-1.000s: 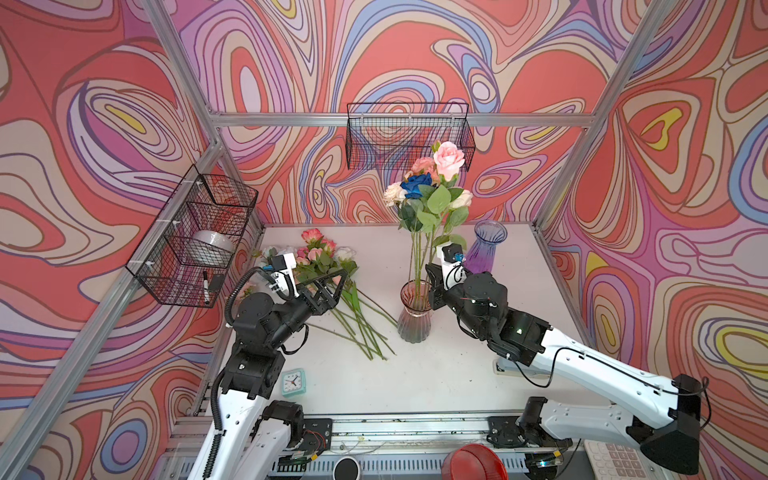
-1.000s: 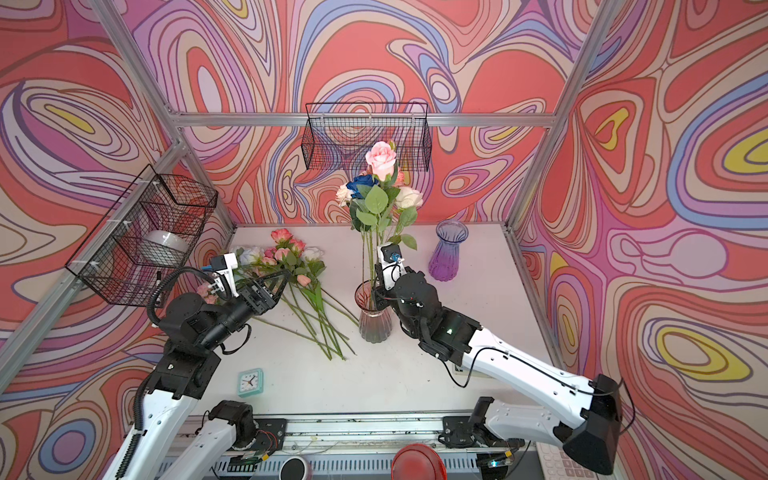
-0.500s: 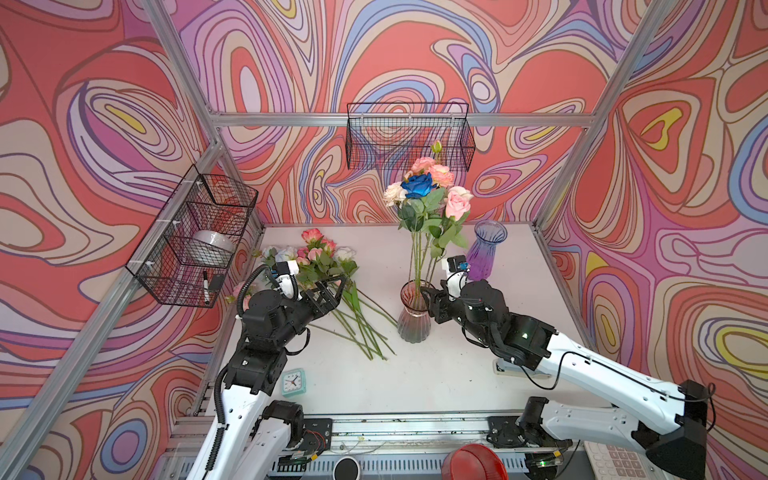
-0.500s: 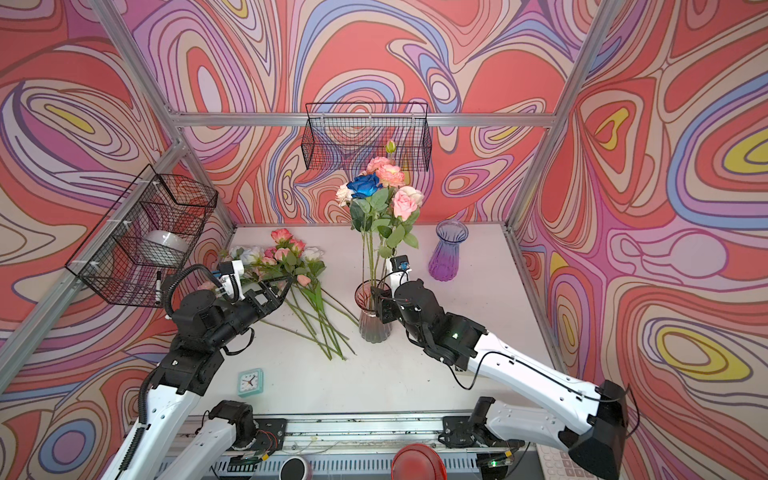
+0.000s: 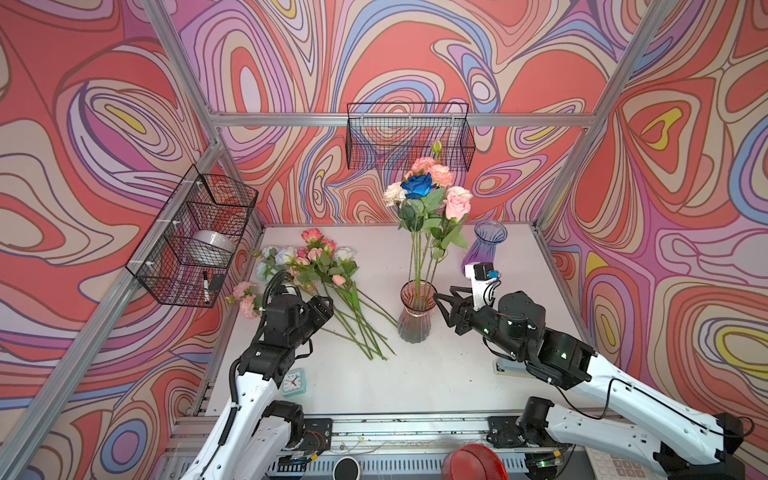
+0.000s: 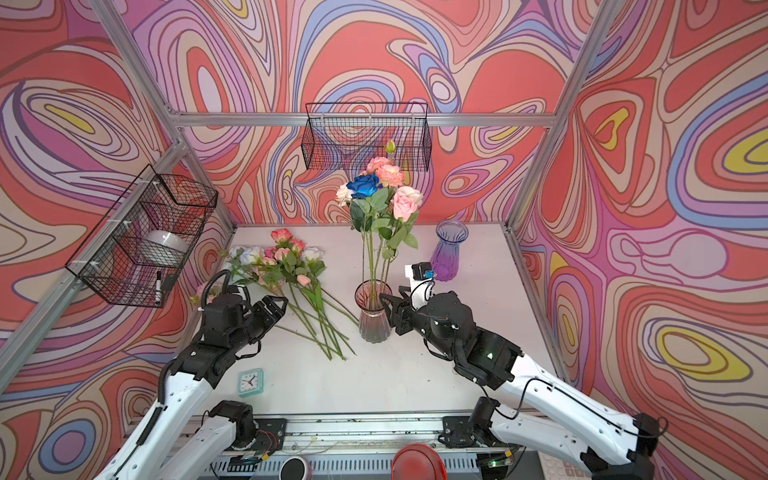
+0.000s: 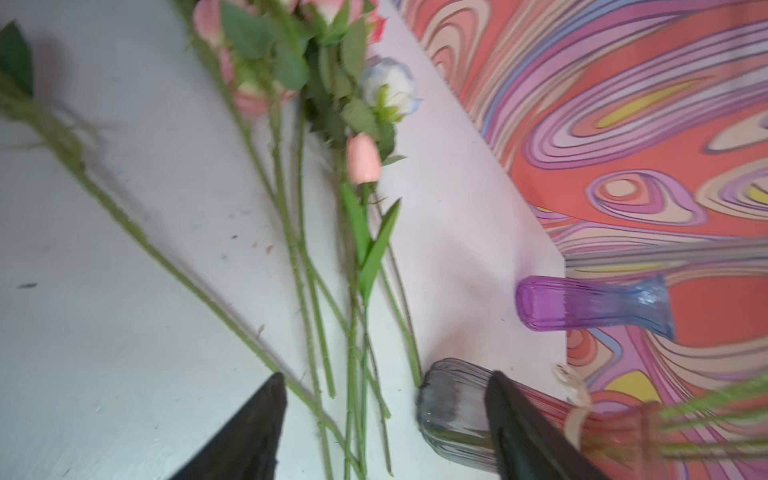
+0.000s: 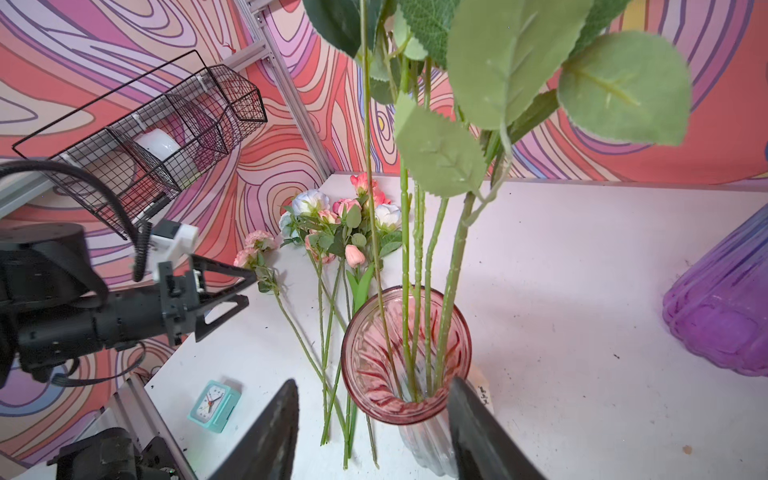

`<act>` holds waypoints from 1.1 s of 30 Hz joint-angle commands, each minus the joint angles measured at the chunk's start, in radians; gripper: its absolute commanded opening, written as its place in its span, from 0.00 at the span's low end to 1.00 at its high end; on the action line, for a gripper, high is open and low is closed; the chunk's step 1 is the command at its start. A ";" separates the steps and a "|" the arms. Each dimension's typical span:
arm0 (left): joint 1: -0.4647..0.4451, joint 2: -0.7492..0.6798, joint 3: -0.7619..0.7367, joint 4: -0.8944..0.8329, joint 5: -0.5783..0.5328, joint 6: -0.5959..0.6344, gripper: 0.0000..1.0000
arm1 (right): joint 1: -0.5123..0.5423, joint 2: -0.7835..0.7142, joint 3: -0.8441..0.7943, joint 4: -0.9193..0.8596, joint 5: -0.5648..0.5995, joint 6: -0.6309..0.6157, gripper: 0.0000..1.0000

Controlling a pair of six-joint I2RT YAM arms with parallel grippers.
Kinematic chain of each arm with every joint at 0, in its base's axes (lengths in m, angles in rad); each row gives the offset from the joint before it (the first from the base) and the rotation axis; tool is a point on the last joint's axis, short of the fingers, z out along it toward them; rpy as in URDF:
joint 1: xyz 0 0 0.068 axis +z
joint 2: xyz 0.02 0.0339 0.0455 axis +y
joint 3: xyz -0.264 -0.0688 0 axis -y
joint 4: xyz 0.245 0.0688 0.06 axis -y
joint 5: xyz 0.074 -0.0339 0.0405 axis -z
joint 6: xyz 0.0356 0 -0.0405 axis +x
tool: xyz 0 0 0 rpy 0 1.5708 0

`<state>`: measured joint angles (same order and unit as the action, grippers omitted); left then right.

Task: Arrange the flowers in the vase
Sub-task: 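Open the right gripper and draw back while the left returns to the rose pile, then grasp a pink rose stem at the pile with the left gripper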

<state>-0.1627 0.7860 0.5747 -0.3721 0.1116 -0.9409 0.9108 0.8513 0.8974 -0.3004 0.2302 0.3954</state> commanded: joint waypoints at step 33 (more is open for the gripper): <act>0.070 0.516 -0.115 0.358 -0.156 -0.168 0.40 | -0.002 -0.095 -0.019 -0.031 0.030 -0.007 0.55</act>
<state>-0.1028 1.2667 0.4408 -0.0227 -0.0521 -1.0874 0.9108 0.7612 0.8829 -0.3157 0.2462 0.3946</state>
